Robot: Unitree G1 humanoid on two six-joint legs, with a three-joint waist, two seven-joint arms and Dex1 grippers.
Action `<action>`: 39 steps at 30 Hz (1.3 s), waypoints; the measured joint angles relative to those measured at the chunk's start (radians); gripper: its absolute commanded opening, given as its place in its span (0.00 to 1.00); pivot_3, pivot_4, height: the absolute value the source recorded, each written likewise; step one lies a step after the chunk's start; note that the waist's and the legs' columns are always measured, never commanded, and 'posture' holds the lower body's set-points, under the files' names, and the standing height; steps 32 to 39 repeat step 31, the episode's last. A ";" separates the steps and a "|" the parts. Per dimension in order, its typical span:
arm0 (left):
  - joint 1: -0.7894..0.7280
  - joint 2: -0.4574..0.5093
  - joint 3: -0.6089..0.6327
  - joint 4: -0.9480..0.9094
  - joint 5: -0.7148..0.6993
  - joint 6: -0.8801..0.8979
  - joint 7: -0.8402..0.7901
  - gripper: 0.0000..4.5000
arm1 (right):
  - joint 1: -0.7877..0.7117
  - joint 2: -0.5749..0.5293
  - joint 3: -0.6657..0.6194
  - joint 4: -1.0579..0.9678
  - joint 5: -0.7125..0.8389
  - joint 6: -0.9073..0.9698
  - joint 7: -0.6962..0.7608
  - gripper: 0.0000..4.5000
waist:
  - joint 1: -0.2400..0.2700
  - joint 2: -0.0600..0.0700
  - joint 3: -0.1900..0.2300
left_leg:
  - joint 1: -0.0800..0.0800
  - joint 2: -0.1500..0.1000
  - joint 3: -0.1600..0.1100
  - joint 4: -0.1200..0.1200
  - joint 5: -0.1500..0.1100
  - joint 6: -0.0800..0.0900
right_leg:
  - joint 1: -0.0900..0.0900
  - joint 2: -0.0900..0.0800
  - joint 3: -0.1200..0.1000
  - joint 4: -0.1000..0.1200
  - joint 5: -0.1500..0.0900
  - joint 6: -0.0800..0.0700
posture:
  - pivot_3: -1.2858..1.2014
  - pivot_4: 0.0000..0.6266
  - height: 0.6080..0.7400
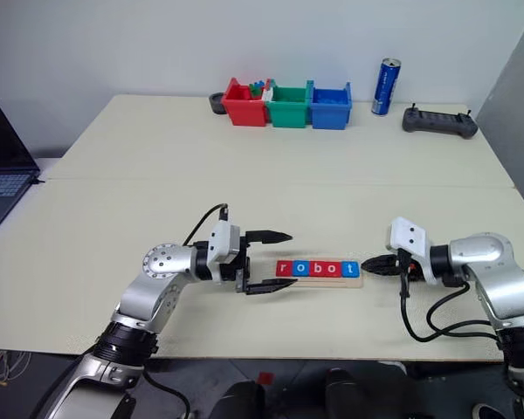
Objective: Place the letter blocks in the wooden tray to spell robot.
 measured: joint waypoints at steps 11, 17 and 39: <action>0.075 0.090 0.043 -0.057 -0.005 0.055 0.004 1.00 | 0.175 -0.025 -0.107 -0.186 0.073 0.065 -0.081 0.50 | 0.003 0.000 0.000 | 0.000 0.000 0.000 0.000 0.000 0.000 | 0.000 0.000 0.000 0.000 0.000 0.000 | 0.52 0.24 1.00; 0.081 0.113 0.053 -0.078 -0.003 0.086 0.010 1.00 | 0.176 -0.039 -0.138 -0.211 0.115 0.117 -0.087 0.97 | 0.002 0.000 0.000 | 0.000 0.000 0.000 0.000 0.000 0.000 | 0.000 0.000 0.000 0.000 0.000 0.000 | 0.52 0.24 1.00; 0.099 0.130 0.052 -0.090 0.006 0.083 0.026 1.00 | 0.217 -0.050 -0.141 -0.228 0.122 0.130 -0.134 0.99 | 0.003 0.000 0.000 | 0.000 0.000 0.000 0.000 0.000 0.000 | 0.000 0.000 0.000 0.000 0.000 0.000 | 0.52 0.24 1.00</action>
